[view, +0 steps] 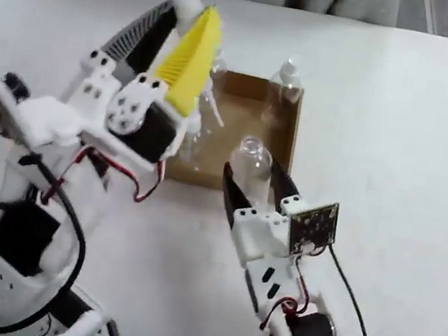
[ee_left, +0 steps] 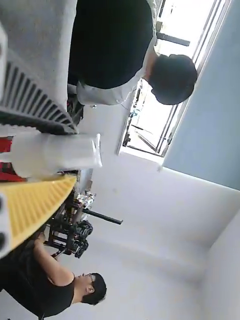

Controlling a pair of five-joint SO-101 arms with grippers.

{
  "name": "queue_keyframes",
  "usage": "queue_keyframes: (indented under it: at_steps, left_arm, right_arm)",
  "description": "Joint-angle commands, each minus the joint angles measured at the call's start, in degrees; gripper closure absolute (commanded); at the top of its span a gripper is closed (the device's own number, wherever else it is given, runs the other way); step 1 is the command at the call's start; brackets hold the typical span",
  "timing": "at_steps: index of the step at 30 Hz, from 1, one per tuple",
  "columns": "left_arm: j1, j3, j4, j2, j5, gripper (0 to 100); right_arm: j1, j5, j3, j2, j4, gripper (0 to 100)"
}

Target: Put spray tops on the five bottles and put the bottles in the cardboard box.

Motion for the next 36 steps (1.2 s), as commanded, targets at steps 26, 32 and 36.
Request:
queue_keyframes:
  at_steps: [26, 32, 36]
  left_arm:
    - [0.66, -5.63, -2.99, 10.15, 4.4, 98]
    - [0.84, -7.56, -2.81, 10.15, 4.48, 98]
    - [1.19, -6.51, -3.16, 10.33, 4.75, 98]
  right_arm:
    - [-0.31, 0.62, 0.0, -0.48, -1.98, 98.3]
    - [-0.31, 0.62, 0.0, -0.48, -2.07, 98.3]
    - [-0.31, 0.62, 0.0, -0.48, -2.07, 98.3]
